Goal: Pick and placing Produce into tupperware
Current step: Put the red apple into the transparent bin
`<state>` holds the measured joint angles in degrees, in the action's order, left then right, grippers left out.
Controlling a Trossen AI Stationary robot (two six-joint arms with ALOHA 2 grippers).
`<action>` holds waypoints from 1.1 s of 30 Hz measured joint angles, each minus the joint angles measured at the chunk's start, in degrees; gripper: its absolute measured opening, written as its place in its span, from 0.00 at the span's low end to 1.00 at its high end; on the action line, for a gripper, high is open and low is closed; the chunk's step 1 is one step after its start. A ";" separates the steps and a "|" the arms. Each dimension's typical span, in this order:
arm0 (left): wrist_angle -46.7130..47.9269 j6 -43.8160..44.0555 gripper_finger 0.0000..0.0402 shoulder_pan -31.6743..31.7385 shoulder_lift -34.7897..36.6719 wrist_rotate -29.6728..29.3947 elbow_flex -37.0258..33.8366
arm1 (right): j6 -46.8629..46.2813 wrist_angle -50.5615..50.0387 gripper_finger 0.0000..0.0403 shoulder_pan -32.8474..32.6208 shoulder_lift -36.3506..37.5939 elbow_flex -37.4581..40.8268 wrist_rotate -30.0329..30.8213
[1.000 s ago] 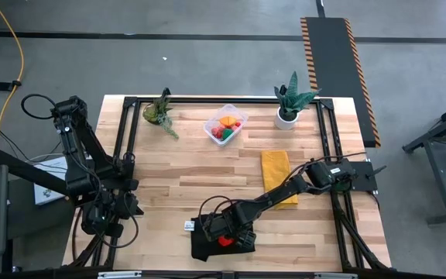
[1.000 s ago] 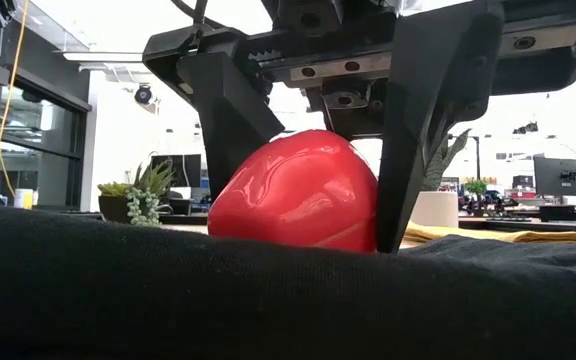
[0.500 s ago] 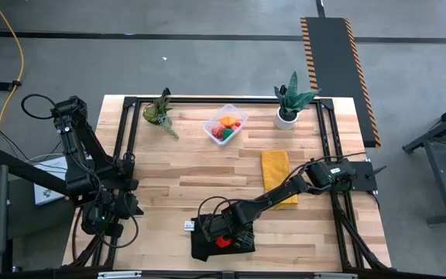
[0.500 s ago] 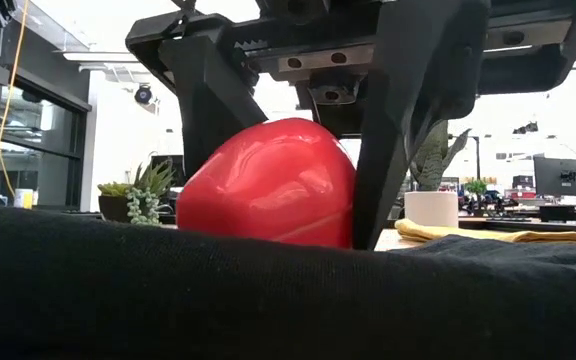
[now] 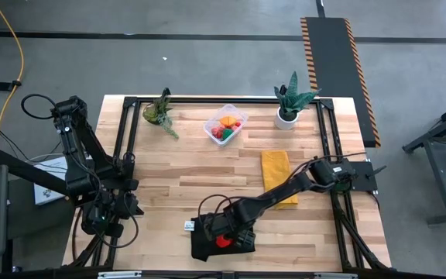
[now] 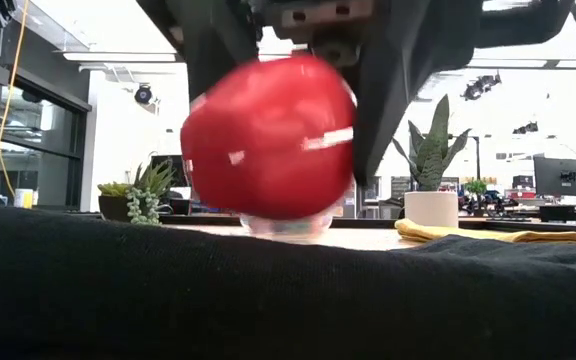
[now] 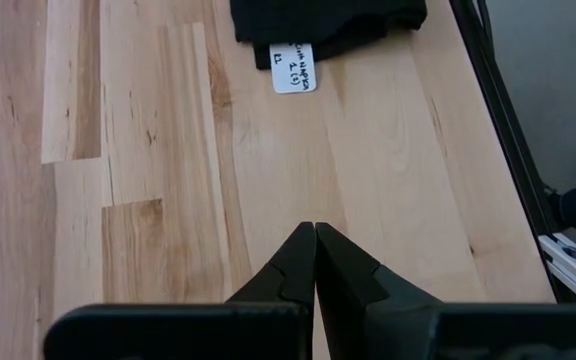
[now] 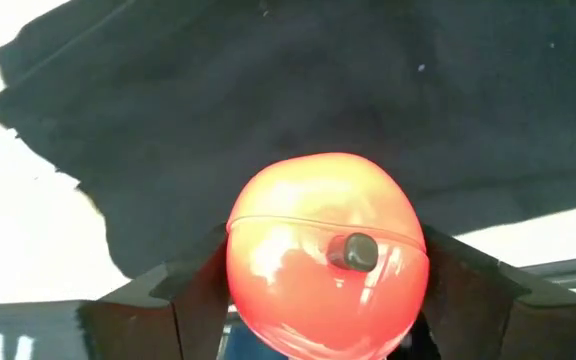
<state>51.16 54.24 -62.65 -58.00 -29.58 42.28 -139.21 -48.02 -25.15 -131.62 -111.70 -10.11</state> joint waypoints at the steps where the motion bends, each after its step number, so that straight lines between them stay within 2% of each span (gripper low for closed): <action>1: 0.00 0.01 0.00 0.01 0.00 -0.03 0.00 | 0.16 0.01 0.62 0.00 0.32 0.00 0.00; 11: -0.01 0.00 0.00 0.00 0.00 -0.05 0.02 | 4.29 1.02 0.62 0.13 4.84 0.00 1.11; 17: -0.02 0.01 0.00 0.01 0.00 -0.04 0.02 | 9.87 2.89 0.62 0.60 8.06 0.00 5.95; 24: -0.04 0.02 0.00 0.01 -0.01 -0.03 0.02 | 20.43 6.65 0.62 2.12 11.74 0.00 11.82; 33: -1.40 0.09 0.00 0.01 0.00 0.05 0.02 | 41.08 14.52 0.62 4.96 16.67 0.00 14.62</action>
<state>49.75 54.33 -62.64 -58.00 -29.53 42.30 -98.12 -33.50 -20.19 -114.95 -111.70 4.51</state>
